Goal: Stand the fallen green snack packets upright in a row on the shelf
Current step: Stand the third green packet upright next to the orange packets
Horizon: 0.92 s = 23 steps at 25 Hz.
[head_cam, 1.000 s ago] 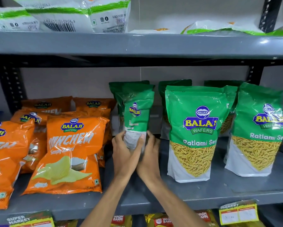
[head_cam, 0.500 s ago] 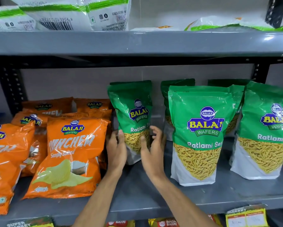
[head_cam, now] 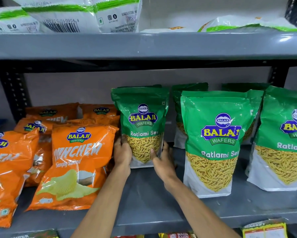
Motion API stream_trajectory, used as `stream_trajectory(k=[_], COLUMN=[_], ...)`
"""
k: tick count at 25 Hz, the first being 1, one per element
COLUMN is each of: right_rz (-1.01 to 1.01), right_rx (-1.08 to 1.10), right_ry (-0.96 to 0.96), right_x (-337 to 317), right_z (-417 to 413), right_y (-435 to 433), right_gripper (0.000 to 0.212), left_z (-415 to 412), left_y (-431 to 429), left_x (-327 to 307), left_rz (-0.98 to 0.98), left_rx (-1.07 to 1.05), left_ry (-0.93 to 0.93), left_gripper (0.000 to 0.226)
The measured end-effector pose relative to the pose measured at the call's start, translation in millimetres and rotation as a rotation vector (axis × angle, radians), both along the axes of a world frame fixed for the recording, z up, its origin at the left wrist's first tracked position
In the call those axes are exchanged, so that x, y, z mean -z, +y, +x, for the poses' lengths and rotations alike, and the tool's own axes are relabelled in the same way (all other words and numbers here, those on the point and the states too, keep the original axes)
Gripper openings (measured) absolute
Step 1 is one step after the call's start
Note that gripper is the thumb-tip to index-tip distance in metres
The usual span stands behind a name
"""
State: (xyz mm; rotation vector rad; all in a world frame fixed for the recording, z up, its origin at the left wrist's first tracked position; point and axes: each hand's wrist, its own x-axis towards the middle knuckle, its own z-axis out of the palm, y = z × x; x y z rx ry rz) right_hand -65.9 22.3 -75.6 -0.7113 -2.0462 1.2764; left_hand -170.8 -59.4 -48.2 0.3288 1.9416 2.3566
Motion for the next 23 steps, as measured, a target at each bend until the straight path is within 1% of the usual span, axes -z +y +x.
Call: stream_trajectory(k=[2, 4, 6, 8, 10, 16, 19, 23], right_rz=[0.04, 0.042, 0.03, -0.024, -0.06, -0.018, -0.011, 0.015], right_rx=[-0.001, -0.027, -0.058, -0.11, -0.142, -0.125, -0.105, -0.09], right_ry=[-0.069, -0.097, -0.074, 0.007, 0.044, 0.023, 0.03, 0.019], right_x=[-2.8, -1.6, 0.8, 2.0, 1.7, 2.2, 3.2, 6.8], right_z=[2.8, 7.2, 12.8, 18.0, 23.5, 43.7, 56.8, 73.4], right_y=[3.8, 2.4, -2.4, -6.8, -11.4, -22.0, -29.0, -37.8], right_gripper=[0.067, 0.071, 0.074, 0.074, 0.073, 0.064, 0.058, 0.057], left_z=[1.8, 5.0, 10.3, 16.5, 23.2, 44.9, 56.9, 71.7], left_y=[-1.5, -3.6, -5.4, -6.9, -10.4, -25.3, -33.9, -45.8], left_x=[1.0, 1.1, 1.4, 2.0, 3.1, 7.1, 9.2, 10.8], left_rz=[-0.018, -0.035, -0.033, -0.026, -0.023, -0.056, -0.065, -0.082], left_rx=[0.001, -0.007, -0.01, -0.021, -0.044, -0.061, -0.047, -0.052], left_ry=[0.005, 0.005, 0.002, 0.019, 0.043, 0.09, 0.1, 0.097], left_gripper=[0.038, 0.039, 0.039, 0.034, 0.029, 0.034, 0.029, 0.027])
